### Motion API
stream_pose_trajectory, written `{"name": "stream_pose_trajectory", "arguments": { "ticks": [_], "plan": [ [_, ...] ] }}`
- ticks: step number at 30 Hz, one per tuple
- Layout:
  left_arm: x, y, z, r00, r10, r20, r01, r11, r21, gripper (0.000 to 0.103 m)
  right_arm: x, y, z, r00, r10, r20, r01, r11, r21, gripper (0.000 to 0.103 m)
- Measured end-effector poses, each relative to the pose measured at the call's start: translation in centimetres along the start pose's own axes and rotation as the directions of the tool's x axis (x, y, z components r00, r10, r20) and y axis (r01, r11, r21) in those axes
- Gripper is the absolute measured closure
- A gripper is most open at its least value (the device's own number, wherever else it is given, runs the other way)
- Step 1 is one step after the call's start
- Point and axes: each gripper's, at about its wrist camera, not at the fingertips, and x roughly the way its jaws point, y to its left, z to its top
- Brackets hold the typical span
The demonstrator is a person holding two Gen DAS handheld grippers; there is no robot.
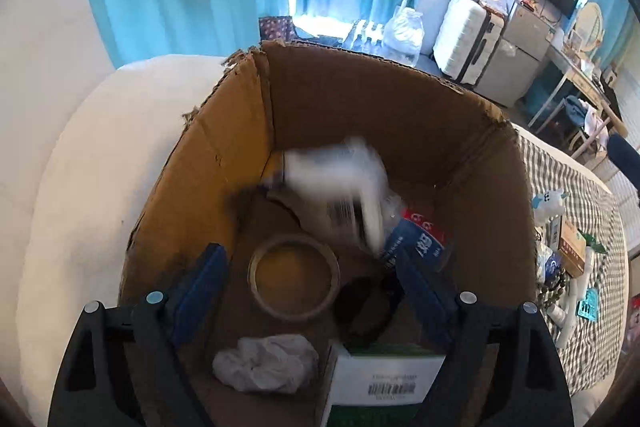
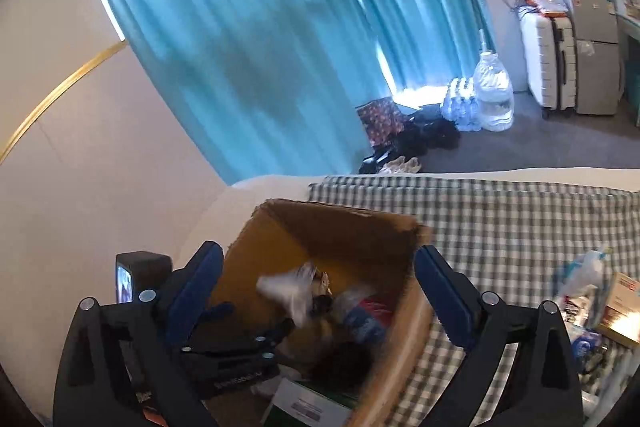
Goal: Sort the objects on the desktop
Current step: 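Open both tools to drop the jar and tissue pack into the box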
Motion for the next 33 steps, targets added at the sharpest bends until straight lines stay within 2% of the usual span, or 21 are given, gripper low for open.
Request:
{"name": "stream_pose_trajectory", "arguments": {
  "ticks": [4,8,13,15,17,20,22,23,25,27,31,33],
  "plan": [
    [-2.3,-1.6,-1.0,1.0,-0.017,0.014,0.017,1.0,0.012,0.013,-4.3,-1.0,-0.4,0.996,-0.069,0.052,0.07,0.997,-0.021,0.006],
    [-5.5,-4.5,-1.6,0.997,-0.051,0.057,0.048,0.998,0.042,0.009,-10.0,-3.0,-0.6,0.978,-0.166,0.127,0.171,0.985,-0.026,0.006],
    [-9.8,-9.1,-2.4,0.983,-0.131,0.131,0.122,0.99,0.077,0.004,-18.3,-5.7,-1.1,0.935,-0.273,0.225,0.277,0.961,0.017,0.006],
    [-11.6,-11.3,-3.5,0.968,-0.168,0.187,0.158,0.985,0.067,0.001,-21.3,-6.7,-1.7,0.917,-0.312,0.248,0.315,0.949,0.027,0.004],
    [-12.3,-13.0,-4.5,0.957,-0.2,0.21,0.193,0.98,0.054,0.0,-23.8,-7.7,-2.6,0.902,-0.35,0.252,0.354,0.935,0.03,0.004],
    [-12.7,-16.3,-6.0,0.945,-0.258,0.202,0.251,0.966,0.059,0.0,-26.6,-9.0,-4.5,0.88,-0.394,0.264,0.4,0.916,0.032,0.004],
    [-12.5,-18.1,-6.9,0.944,-0.267,0.193,0.257,0.963,0.075,0.0,-27.7,-10.2,-5.8,0.87,-0.422,0.255,0.425,0.904,0.047,0.004],
    [-12.3,-19.1,-7.6,0.944,-0.264,0.196,0.253,0.964,0.081,0.0,-28.0,-11.1,-6.7,0.87,-0.431,0.237,0.429,0.901,0.064,0.004],
    [-11.8,-20.6,-8.8,0.944,-0.269,0.191,0.255,0.962,0.095,0.0,-28.2,-12.8,-7.9,0.885,-0.422,0.199,0.411,0.907,0.096,0.004],
    [-10.8,-22.0,-10.2,0.944,-0.288,0.162,0.272,0.955,0.115,0.0,-28.0,-14.7,-9.3,0.892,-0.424,0.156,0.406,0.904,0.136,0.004],
    [-8.5,-24.1,-11.8,0.958,-0.266,0.109,0.248,0.957,0.151,0.0,-27.7,-17.8,-11.3,0.89,-0.444,0.109,0.423,0.89,0.17,0.004],
    [-7.2,-24.7,-12.1,0.964,-0.249,0.088,0.234,0.96,0.155,0.0,-27.6,-18.9,-12.2,0.895,-0.433,0.107,0.41,0.893,0.185,0.004]
  ]
}}
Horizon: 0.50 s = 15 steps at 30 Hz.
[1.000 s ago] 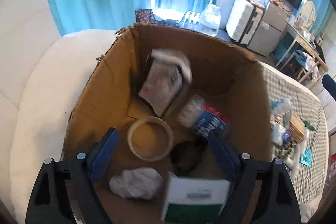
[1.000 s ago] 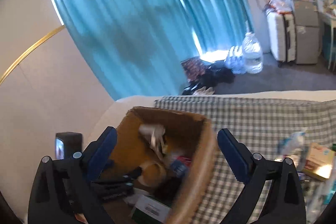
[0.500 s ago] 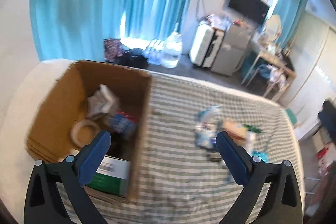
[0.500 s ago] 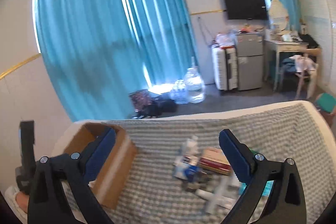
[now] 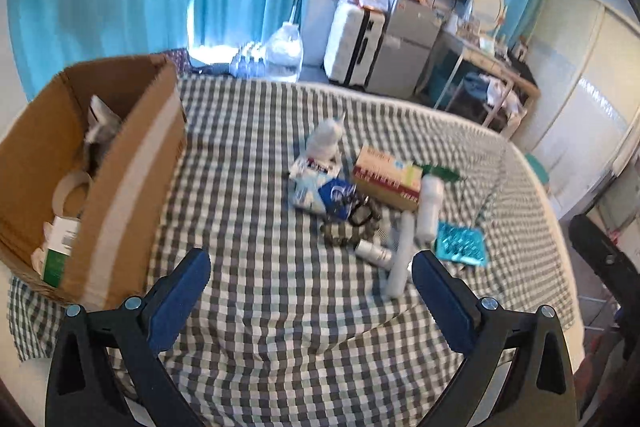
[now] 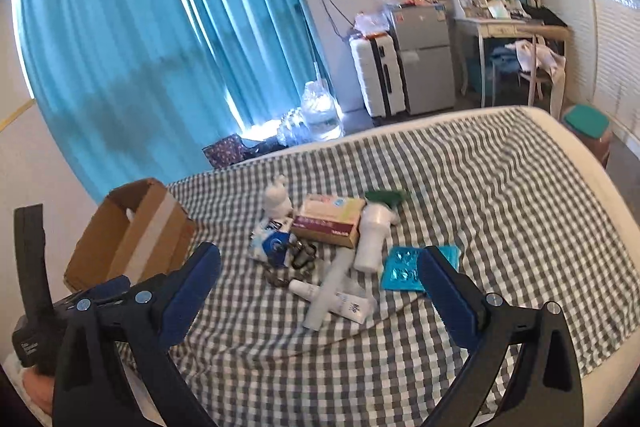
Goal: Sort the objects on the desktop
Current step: 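Grasp the white plastic tube with the right tool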
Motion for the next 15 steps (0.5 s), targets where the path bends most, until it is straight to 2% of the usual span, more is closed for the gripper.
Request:
{"name": "stream_pose_trajectory", "arguments": {
  "ticks": [2,4,6,9,15],
  "plan": [
    [1.8,0.2,-0.5,1.0,0.004,-0.029,-0.005,1.0,-0.005,0.0,1.3,-0.9,-0.6,1.0,0.016,-0.025,-0.015,1.0,0.028,0.006],
    [3.2,0.1,-1.0,0.998,0.019,-0.055,-0.02,1.0,-0.006,0.0,2.3,-1.3,-1.3,0.999,0.009,-0.054,-0.008,1.0,0.029,0.022],
    [5.1,0.2,-1.3,0.996,0.034,-0.08,-0.034,0.999,-0.003,0.0,4.0,-1.4,-2.0,0.996,0.014,-0.087,-0.012,1.0,0.023,0.034],
    [7.4,0.6,-1.7,0.994,0.042,-0.102,-0.043,0.999,-0.003,0.0,7.2,-1.5,-3.1,0.985,0.042,-0.165,-0.037,0.999,0.031,0.047],
    [11.1,1.2,-2.4,0.988,0.033,-0.154,-0.035,0.999,-0.012,0.0,13.2,-1.1,-4.1,0.965,0.02,-0.261,-0.017,1.0,0.014,0.048]
  ]
}}
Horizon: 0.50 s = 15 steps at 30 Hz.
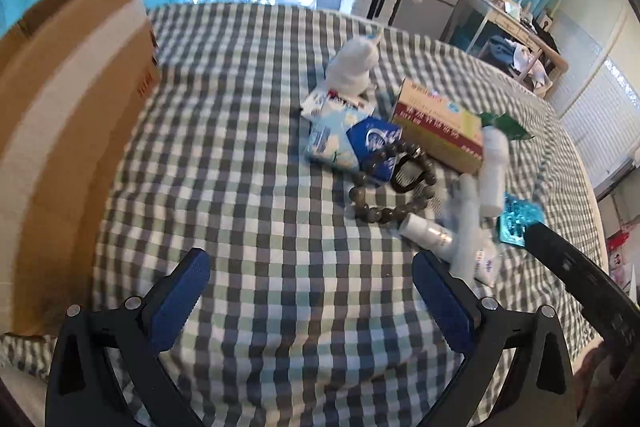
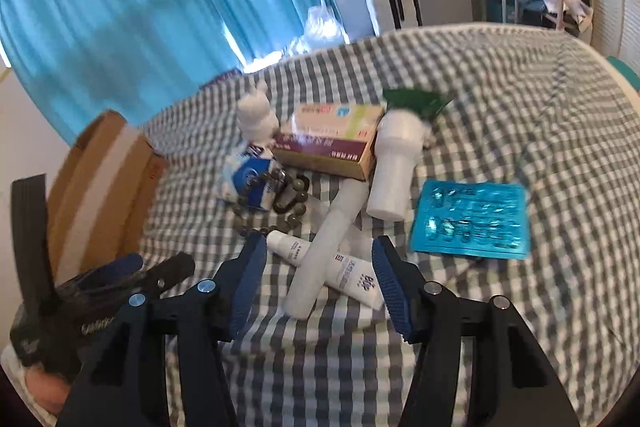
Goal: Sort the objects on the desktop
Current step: 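Grasp the white plastic tube with the right tool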
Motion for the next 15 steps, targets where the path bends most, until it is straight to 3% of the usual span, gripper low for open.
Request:
{"name": "stream_pose_trajectory", "arguments": {
  "ticks": [6,8,9,10,15],
  "plan": [
    [2.3,0.3,0.3,1.0,0.011,-0.017,-0.01,1.0,0.024,0.0,5.8,0.0,0.2,0.993,-0.04,-0.11,0.038,0.999,-0.017,0.049],
    [2.8,0.4,0.4,1.0,0.009,-0.019,-0.009,1.0,0.016,0.0,7.1,0.0,0.3,0.991,-0.039,-0.127,0.037,0.999,-0.018,0.059],
    [3.1,0.4,0.5,1.0,0.004,-0.023,-0.004,1.0,0.011,0.0,7.3,0.0,0.3,0.991,-0.046,-0.123,0.044,0.999,-0.021,0.076],
    [3.4,0.4,0.6,1.0,0.0,-0.028,0.0,1.0,0.007,0.0,7.2,-0.1,0.3,0.993,-0.036,-0.112,0.033,0.999,-0.028,0.085],
    [4.3,-0.7,1.7,0.999,-0.044,-0.014,0.044,0.999,0.017,0.0,5.6,-1.7,0.4,0.997,-0.01,-0.07,0.011,1.0,0.016,0.088]
  ]
}}
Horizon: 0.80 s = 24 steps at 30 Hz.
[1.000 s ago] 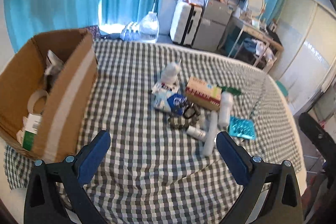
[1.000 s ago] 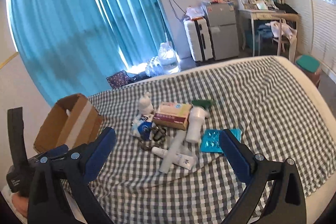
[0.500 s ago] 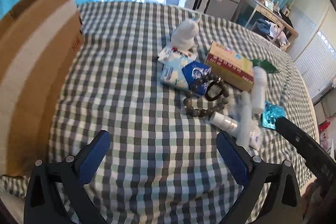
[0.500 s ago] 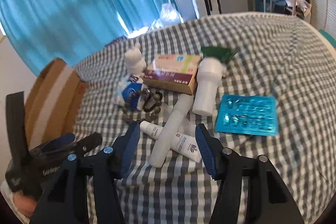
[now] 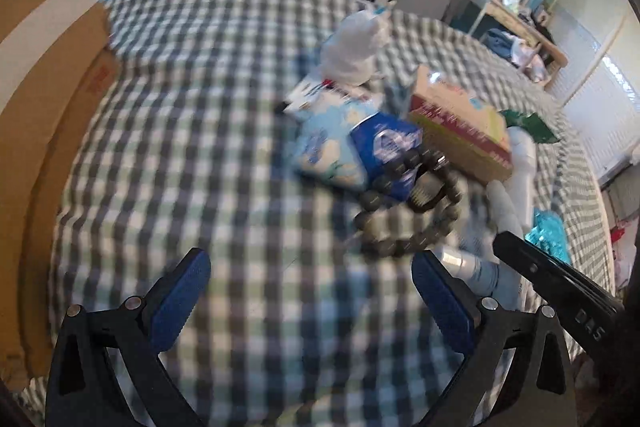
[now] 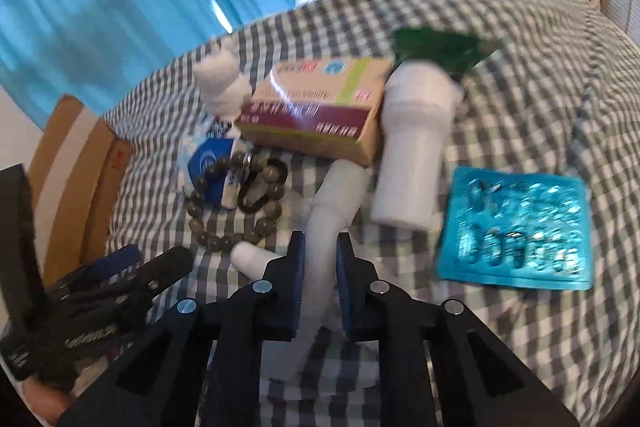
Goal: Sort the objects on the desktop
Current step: 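Grasp the white plastic tube with the right tool, then grasp the dark bead bracelet with the left tool while the right holds the tube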
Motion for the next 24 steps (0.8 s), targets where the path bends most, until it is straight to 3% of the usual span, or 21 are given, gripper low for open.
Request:
{"name": "stream_pose_trajectory", "arguments": {
  "ticks": [2,4,5,6,8,11,24],
  "plan": [
    [0.4,-0.9,0.5,0.999,-0.025,0.021,0.024,0.999,0.027,0.0,-1.0,-0.4,0.3,1.0,-0.006,0.023,0.006,1.0,-0.002,0.088],
    [0.9,-1.4,0.9,0.999,-0.046,0.027,0.044,0.998,0.05,0.014,-1.9,-1.1,0.4,0.999,0.0,0.043,-0.001,1.0,0.018,0.088],
    [1.5,-1.6,1.1,0.999,-0.05,0.006,0.049,0.997,0.061,0.038,-2.2,-1.4,0.3,0.999,0.005,0.047,-0.006,1.0,0.027,0.088],
    [2.2,-1.8,1.2,0.999,-0.035,-0.02,0.036,0.997,0.075,0.069,-2.4,-1.7,0.2,0.999,0.0,0.047,-0.002,0.999,0.033,0.088],
    [2.3,-2.2,1.2,0.999,-0.025,-0.021,0.027,0.994,0.11,0.092,-2.6,-1.7,0.3,0.999,0.0,0.046,-0.002,0.999,0.037,0.088],
    [1.0,-2.4,1.0,0.995,-0.099,-0.006,0.099,0.988,0.114,0.092,-2.8,-1.5,0.4,0.999,0.0,0.049,-0.002,0.999,0.033,0.088],
    [-8.7,-2.7,0.6,0.979,-0.179,0.1,0.161,0.973,0.167,0.092,-7.2,-0.6,0.3,0.994,0.034,0.109,-0.036,0.999,0.018,0.088]
  ]
}}
